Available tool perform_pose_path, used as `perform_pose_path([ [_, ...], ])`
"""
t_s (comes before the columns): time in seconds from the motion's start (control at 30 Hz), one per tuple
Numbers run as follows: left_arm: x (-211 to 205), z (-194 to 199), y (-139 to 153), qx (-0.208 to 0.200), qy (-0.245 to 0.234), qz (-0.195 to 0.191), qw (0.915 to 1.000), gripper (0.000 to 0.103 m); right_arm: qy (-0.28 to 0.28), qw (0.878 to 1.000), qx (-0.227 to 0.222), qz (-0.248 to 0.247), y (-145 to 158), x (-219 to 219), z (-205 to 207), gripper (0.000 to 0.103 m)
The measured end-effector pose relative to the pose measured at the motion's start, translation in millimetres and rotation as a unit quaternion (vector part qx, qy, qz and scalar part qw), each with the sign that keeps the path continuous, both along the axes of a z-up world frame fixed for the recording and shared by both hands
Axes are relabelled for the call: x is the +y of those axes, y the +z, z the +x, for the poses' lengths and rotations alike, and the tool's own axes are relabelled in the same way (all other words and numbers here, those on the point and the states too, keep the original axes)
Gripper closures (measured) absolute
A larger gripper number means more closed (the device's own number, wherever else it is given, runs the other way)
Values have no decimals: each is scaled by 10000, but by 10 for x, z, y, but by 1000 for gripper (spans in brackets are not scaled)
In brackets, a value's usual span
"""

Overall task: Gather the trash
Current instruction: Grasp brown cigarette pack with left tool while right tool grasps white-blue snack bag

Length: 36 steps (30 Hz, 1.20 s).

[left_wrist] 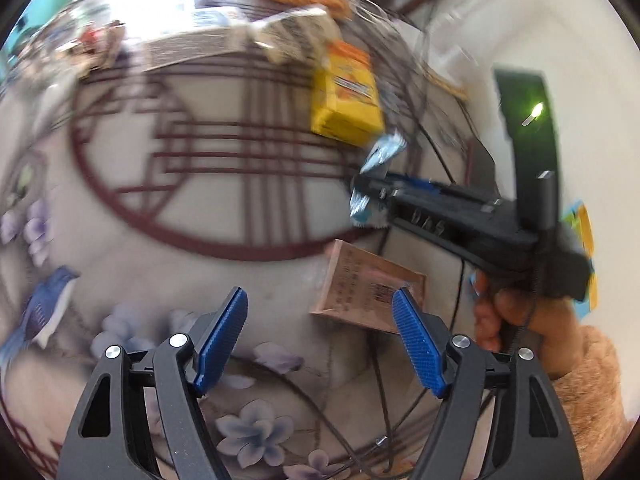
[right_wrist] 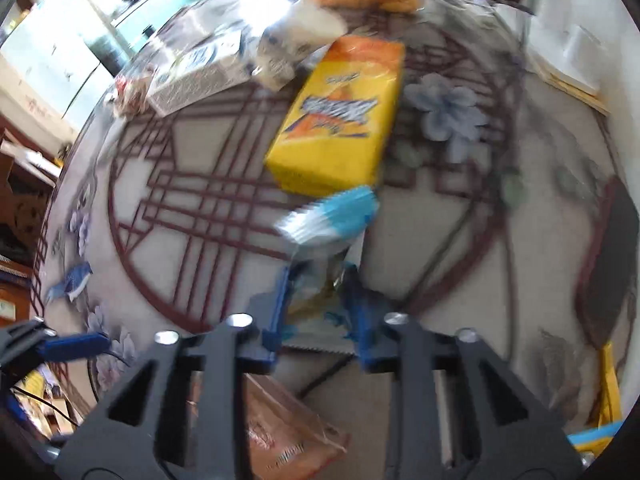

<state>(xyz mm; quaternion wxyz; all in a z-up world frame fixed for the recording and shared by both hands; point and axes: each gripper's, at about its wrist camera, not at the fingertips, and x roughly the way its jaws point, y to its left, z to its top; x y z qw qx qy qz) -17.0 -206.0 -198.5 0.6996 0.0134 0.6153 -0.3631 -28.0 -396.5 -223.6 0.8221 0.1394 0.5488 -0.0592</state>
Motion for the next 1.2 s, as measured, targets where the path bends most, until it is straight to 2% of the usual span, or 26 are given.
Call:
perform_pose_path([
  [0.03, -54, -10, 7, -49, -155, -16, 9999, 31, -76, 9999, -89, 31, 56, -48, -57, 81],
  [0.1, -186, -84, 29, -288, -780, -22, 9965, 30, -228, 9993, -237, 173, 169, -158, -181, 91],
  [0.13, -246, -119, 43, -467, -1112, 30, 9927, 28, -302, 9988, -295, 234, 231, -220, -271, 91],
  [0.17, -319, -168, 66, -765, -1515, 111, 9854, 26, -381, 9984, -343, 249, 284, -277, -359, 91],
  [0.23, -453, -273, 119, -1384, -2298, 200, 9631, 24, -519, 9973, -398, 328, 341, -375, -488, 92],
  [0.27, -509, -316, 140, -1553, -2622, 197, 9522, 20, -598, 9965, -417, 413, 355, -410, -558, 93],
  [0.33, -635, -396, 142, -1786, -3276, 197, 9276, 17, -758, 9944, -438, 598, 363, -491, -639, 93],
  [0.37, -708, -445, 125, -1890, -3643, 246, 9116, 17, -816, 9936, -444, 650, 358, -508, -668, 93],
  [0.43, -835, -532, 60, -2013, -4149, 359, 8866, 17, -904, 9923, -462, 712, 354, -532, -712, 93],
  [0.47, -916, -531, 6, -2045, -4291, 419, 8788, 17, -937, 9918, -469, 737, 354, -542, -728, 93],
  [0.5, -963, -534, -36, -2053, -4366, 476, 8746, 17, -961, 9914, -479, 749, 362, -555, -738, 93],
  [0.57, -1053, -515, -124, -1992, -4389, 585, 8742, 17, -994, 9909, -493, 761, 380, -562, -743, 93],
  [0.77, -1187, -470, -283, -1557, -4331, 408, 8869, 19, -1101, 9893, -492, 820, 363, -583, -776, 93],
  [0.87, -1127, -409, -273, -1443, -4182, 277, 8964, 30, -1112, 9884, -492, 911, 351, -587, -773, 93],
  [1.03, -800, -292, -249, -1407, -3705, 213, 9179, 35, -1062, 9882, -480, 989, 324, -548, -692, 93],
  [1.2, -341, -167, -237, -1368, -2911, 316, 9463, 36, -889, 9895, -483, 1034, 323, -440, -564, 93],
])
